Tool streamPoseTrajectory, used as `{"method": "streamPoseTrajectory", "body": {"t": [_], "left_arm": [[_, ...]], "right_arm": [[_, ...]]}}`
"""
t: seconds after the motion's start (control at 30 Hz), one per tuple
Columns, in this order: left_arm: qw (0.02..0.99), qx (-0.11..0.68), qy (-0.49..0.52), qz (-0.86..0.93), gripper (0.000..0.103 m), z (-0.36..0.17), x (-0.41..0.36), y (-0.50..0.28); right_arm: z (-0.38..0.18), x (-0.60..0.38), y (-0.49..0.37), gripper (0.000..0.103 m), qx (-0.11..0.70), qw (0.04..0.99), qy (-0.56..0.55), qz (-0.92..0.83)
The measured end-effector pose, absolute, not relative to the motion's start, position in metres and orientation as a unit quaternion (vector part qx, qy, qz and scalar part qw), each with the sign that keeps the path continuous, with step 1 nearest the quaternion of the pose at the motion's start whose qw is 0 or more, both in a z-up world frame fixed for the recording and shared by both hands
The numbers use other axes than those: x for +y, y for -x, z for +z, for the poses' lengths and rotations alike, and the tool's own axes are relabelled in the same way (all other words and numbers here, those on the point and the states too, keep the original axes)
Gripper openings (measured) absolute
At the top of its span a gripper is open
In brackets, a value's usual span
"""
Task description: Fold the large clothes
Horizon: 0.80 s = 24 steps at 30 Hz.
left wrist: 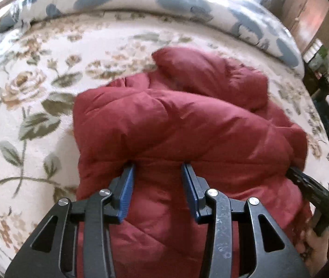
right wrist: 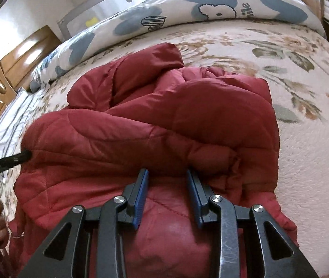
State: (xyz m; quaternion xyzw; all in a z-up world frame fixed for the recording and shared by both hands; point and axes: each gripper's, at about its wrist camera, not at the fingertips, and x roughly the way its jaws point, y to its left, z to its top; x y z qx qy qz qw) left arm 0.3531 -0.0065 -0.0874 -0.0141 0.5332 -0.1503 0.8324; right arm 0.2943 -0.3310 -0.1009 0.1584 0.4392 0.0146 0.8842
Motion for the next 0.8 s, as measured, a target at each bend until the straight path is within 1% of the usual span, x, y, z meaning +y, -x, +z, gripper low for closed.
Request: {"method": "streamPoseTrajectory", "body": {"t": [0.13, 0.27, 0.3, 0.47, 0.57, 0.63, 0.73, 0.8], "left_arm": [[0.827, 0.544, 0.002, -0.142, 0.04, -0.103, -0.012, -0.362], [0.832, 0.537, -0.008, -0.14, 0.041, -0.109, -0.011, -0.354], [0.833, 0.535, -0.011, -0.14, 0.041, -0.109, -0.011, -0.353], [0.836, 0.531, -0.024, -0.136, 0.041, -0.108, -0.015, -0.352], [0.835, 0.532, -0.03, -0.133, 0.04, -0.101, -0.015, -0.349], [0.837, 0.529, -0.031, -0.138, 0.04, -0.091, -0.012, -0.34], [0.843, 0.515, -0.031, -0.152, 0.04, -0.077, -0.004, -0.316], [0.842, 0.517, -0.04, -0.151, 0.04, -0.08, -0.001, -0.305]], "right_arm": [[-0.102, -0.332, -0.294, 0.033, 0.437, 0.884, -0.167, 0.019], [-0.094, -0.333, -0.29, 0.033, 0.437, 0.882, -0.176, 0.021], [-0.087, -0.33, -0.287, 0.037, 0.436, 0.884, -0.17, 0.018], [-0.06, -0.317, -0.269, 0.039, 0.405, 0.903, -0.142, 0.032], [-0.071, -0.31, -0.275, 0.039, 0.433, 0.894, -0.112, 0.026], [-0.089, -0.311, -0.281, 0.039, 0.455, 0.886, -0.089, 0.015], [-0.101, -0.324, -0.283, 0.039, 0.454, 0.884, -0.115, 0.017], [-0.102, -0.328, -0.282, 0.039, 0.453, 0.882, -0.128, 0.017]]}}
